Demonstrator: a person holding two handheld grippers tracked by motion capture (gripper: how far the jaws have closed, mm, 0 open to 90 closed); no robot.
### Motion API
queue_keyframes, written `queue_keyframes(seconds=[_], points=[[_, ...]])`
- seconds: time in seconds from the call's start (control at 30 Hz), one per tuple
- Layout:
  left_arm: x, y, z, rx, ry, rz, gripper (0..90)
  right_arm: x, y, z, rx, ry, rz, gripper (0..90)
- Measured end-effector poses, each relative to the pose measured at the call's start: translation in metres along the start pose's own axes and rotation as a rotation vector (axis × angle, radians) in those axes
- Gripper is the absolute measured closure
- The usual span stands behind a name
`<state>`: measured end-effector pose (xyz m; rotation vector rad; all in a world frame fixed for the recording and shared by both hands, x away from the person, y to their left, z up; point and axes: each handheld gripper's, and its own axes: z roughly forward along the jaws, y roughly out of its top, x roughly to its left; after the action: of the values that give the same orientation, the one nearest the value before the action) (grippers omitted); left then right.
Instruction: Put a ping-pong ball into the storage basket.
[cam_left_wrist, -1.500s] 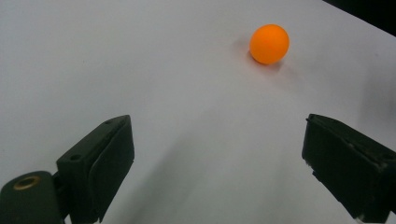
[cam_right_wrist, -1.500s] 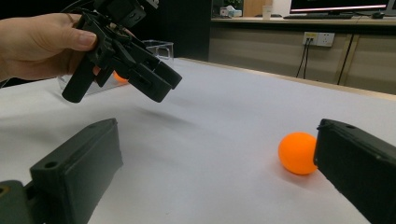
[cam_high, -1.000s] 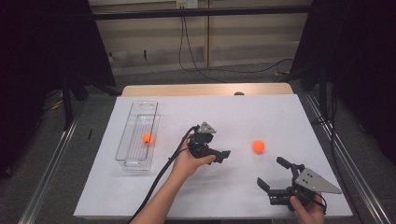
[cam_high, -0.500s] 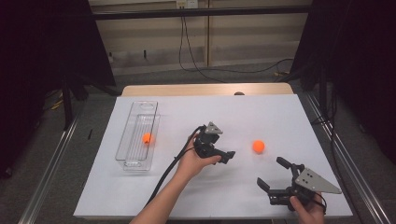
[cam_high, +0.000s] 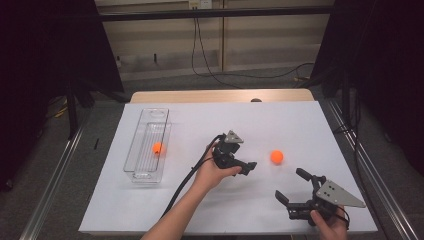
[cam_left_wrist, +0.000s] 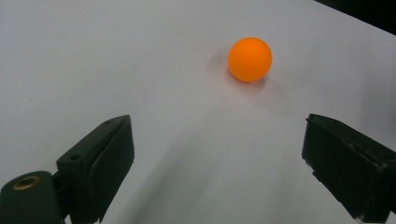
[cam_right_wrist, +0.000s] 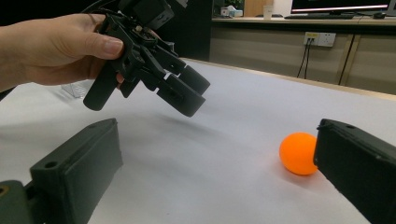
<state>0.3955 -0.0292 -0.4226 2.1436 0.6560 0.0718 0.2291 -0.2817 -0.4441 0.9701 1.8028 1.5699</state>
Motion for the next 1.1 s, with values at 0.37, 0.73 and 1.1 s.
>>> queue_keyframes(seconds=[0.37,0.73,1.1], points=[[-0.005,0.005,0.007,-0.007,-0.012,0.011,9.3,0.0,0.0,0.0,0.0,0.001,-0.002,0.5],[-0.009,0.007,0.015,-0.005,-0.021,0.022,9.3,0.0,0.0,0.0,-0.001,0.002,-0.002,0.5],[-0.012,0.007,0.02,-0.012,-0.023,0.023,9.3,0.0,0.0,0.0,-0.002,0.004,-0.004,0.6]])
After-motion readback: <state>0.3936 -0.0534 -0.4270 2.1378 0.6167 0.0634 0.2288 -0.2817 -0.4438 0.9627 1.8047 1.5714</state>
